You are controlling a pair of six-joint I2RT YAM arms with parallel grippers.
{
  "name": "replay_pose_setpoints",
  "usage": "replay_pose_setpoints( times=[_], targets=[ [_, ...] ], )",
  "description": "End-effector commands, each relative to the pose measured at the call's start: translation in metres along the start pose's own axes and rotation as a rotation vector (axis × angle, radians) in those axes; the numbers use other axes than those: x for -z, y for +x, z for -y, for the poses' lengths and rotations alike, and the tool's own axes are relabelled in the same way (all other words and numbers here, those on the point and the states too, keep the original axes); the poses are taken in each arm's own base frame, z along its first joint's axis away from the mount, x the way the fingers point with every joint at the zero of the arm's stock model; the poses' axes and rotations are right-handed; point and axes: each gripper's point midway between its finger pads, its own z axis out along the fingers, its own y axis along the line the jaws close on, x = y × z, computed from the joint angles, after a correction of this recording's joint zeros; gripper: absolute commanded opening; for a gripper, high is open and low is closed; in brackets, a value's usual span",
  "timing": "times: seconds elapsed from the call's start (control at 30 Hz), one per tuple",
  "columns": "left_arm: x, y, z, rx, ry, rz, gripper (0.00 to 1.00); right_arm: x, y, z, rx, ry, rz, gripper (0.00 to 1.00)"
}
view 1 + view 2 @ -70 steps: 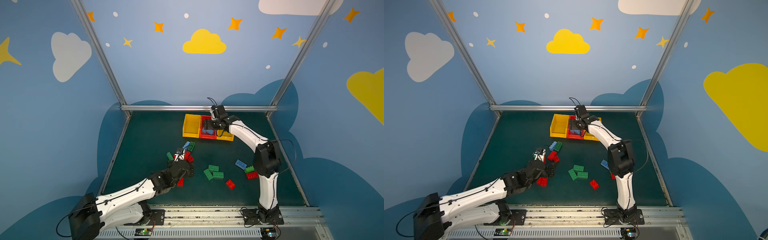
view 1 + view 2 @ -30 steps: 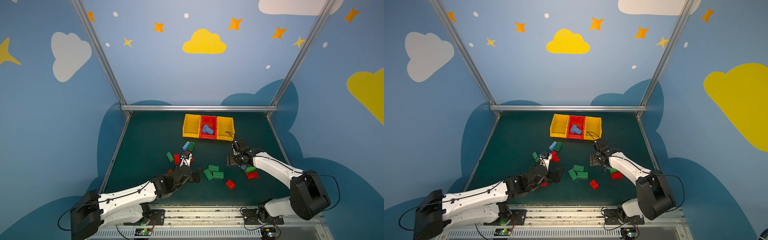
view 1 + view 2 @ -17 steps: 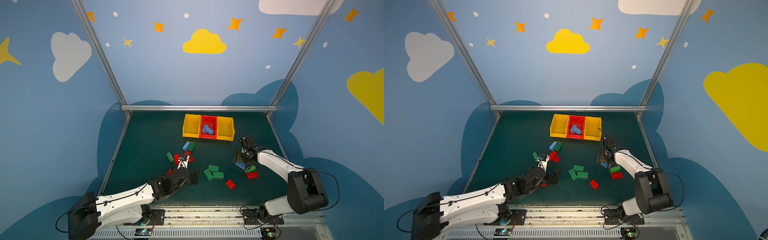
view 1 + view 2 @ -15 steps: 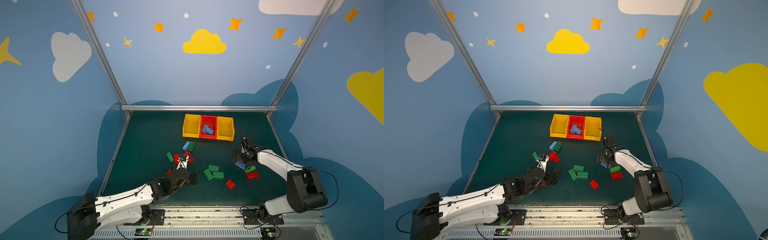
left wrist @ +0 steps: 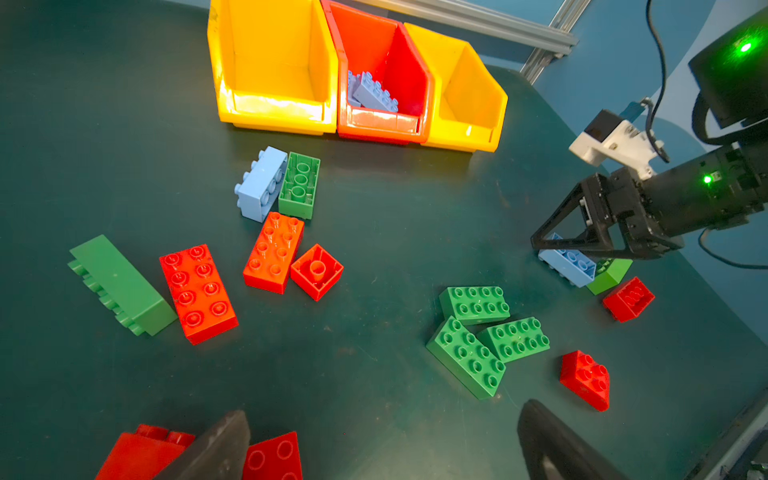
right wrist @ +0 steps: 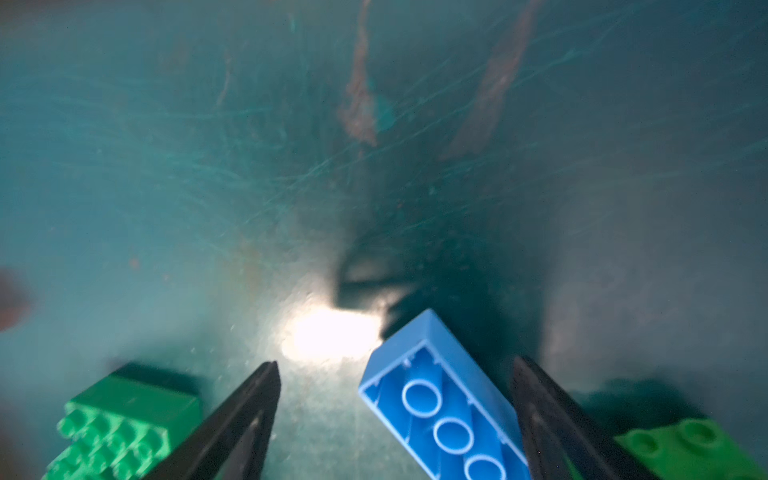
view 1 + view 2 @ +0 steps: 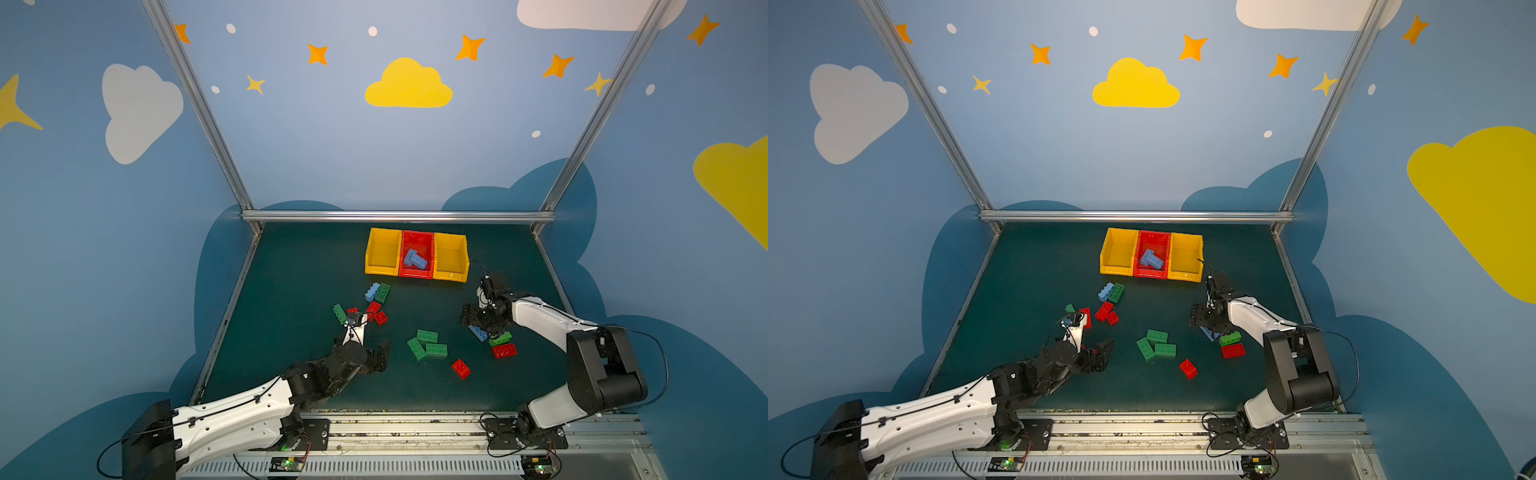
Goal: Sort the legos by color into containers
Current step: 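Move the right gripper back and grasp the last nearby light-blue brick, then carry the light-blue brick with the right gripper into the red bin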
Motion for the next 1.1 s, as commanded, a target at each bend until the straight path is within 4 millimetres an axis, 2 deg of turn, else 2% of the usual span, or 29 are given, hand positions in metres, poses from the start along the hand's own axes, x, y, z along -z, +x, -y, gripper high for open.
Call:
replay_pose_setpoints(
  times=[0.0, 0.13, 0.23, 0.3, 0.43, 0.57, 0.67, 0.8, 0.93, 1.07],
  targets=[
    [0.003, -0.004, -0.003, 0.005, -0.003, 0.031, 1.0, 0.005, 0.019, -0.01, 0.012, -0.027, -0.044, 0.84],
    [0.006, -0.007, -0.005, 0.015, 0.002, 0.051, 1.0, 0.003, 0.026, -0.007, 0.03, 0.035, -0.056, 0.81],
    [0.008, -0.007, -0.005, 0.016, 0.004, 0.054, 1.0, -0.001, 0.028, 0.001, 0.022, 0.083, -0.071, 0.66],
    [0.008, -0.006, -0.006, 0.014, -0.001, 0.05, 1.0, -0.004, 0.029, 0.006, 0.014, 0.118, -0.088, 0.52],
    [0.009, -0.005, -0.009, 0.014, -0.01, 0.044, 1.0, -0.009, 0.027, 0.012, 0.016, 0.173, -0.105, 0.37],
    [0.01, -0.006, -0.01, 0.014, -0.015, 0.052, 1.0, -0.011, 0.024, 0.009, 0.041, 0.195, -0.115, 0.21],
    [0.009, -0.009, -0.014, 0.018, -0.036, 0.068, 1.0, -0.004, 0.017, 0.001, 0.061, 0.196, -0.095, 0.15],
    [0.005, -0.01, -0.021, 0.017, -0.072, 0.069, 1.0, 0.016, -0.007, -0.026, 0.082, 0.133, -0.027, 0.15],
    [-0.006, -0.01, -0.024, 0.033, -0.089, 0.009, 1.0, 0.04, -0.053, -0.067, 0.102, 0.025, 0.077, 0.16],
    [-0.018, -0.018, -0.031, 0.053, -0.125, -0.022, 1.0, 0.048, -0.103, -0.107, 0.131, -0.062, 0.15, 0.16]
  ],
)
